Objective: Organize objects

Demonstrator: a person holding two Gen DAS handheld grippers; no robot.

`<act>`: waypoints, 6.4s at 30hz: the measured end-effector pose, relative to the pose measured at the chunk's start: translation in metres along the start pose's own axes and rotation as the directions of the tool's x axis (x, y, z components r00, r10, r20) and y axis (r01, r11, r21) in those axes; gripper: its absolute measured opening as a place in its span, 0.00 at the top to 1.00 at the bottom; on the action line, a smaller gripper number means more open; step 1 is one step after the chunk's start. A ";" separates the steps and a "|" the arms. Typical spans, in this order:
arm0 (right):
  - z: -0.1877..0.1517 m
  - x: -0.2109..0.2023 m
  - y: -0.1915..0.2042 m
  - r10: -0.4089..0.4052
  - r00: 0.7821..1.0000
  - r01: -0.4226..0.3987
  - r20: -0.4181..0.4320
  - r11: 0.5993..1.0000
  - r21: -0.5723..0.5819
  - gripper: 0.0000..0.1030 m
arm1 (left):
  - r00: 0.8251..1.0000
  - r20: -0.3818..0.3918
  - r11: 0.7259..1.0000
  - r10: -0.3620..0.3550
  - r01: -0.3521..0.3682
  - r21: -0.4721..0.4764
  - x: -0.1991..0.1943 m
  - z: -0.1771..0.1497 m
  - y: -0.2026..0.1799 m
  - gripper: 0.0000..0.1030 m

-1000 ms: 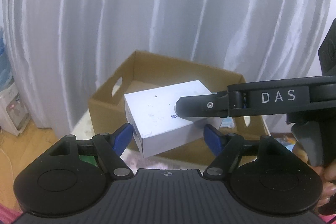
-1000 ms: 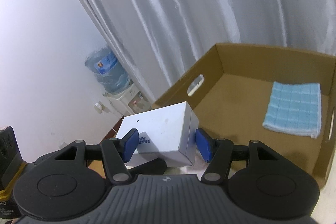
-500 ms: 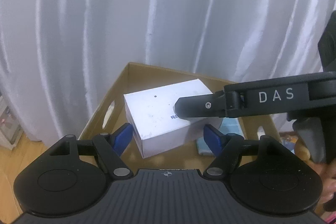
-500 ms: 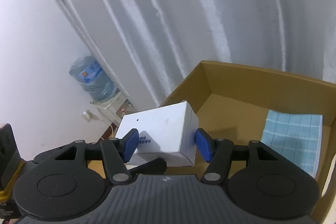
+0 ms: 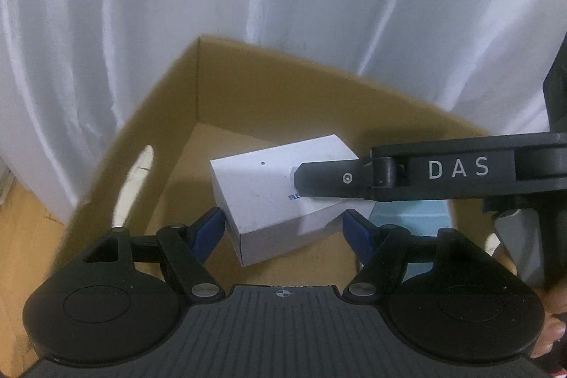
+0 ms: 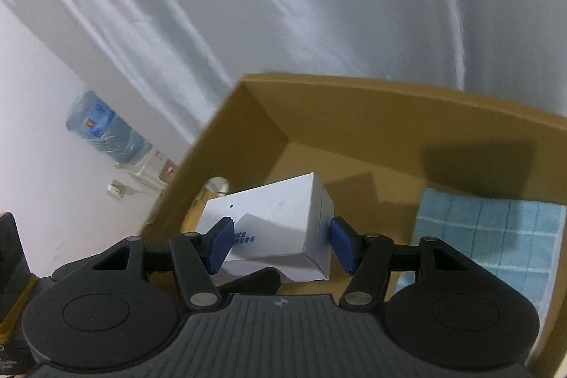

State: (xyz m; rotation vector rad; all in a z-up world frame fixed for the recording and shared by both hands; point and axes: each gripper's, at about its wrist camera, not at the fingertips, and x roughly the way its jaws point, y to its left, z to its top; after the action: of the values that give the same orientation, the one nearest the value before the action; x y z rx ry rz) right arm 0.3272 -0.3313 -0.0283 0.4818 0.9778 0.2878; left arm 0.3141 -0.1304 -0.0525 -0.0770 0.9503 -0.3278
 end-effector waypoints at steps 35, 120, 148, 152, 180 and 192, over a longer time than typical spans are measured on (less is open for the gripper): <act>-0.012 -0.065 0.015 -0.012 0.997 0.019 0.080 0.997 -0.080 0.25 | 0.996 0.080 0.994 -0.039 0.048 -0.103 -0.082 0.001 0.015 0.09; -0.184 0.052 0.148 0.029 0.978 -0.062 -0.207 0.986 -0.155 0.24 | 0.999 0.037 0.999 -0.008 0.010 -0.047 -0.099 -0.179 0.113 0.22; -0.197 0.049 0.150 0.053 0.963 -0.093 -0.263 0.985 -0.145 0.22 | 1.000 0.026 0.996 -0.008 0.011 -0.091 -0.121 -0.197 0.108 0.21; -0.197 0.053 0.149 0.060 0.963 -0.099 -0.262 0.985 -0.138 0.22 | 1.000 0.026 0.996 -0.008 0.010 -0.087 -0.115 -0.195 0.115 0.21; -0.195 0.061 0.143 0.079 0.957 -0.114 -0.279 0.988 -0.108 0.21 | 0.999 0.032 0.998 0.013 -0.012 -0.060 -0.099 -0.190 0.115 0.20; -0.199 0.061 0.140 0.088 0.958 -0.120 -0.275 0.988 -0.100 0.21 | 0.999 0.033 0.998 0.025 -0.023 -0.060 -0.092 -0.185 0.116 0.20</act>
State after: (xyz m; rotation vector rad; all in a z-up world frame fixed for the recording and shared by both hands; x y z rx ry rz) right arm 0.1889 -0.1330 -0.0931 0.3948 1.1954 0.5125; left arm 0.1427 0.0223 -0.1119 -0.1247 0.9272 -0.2753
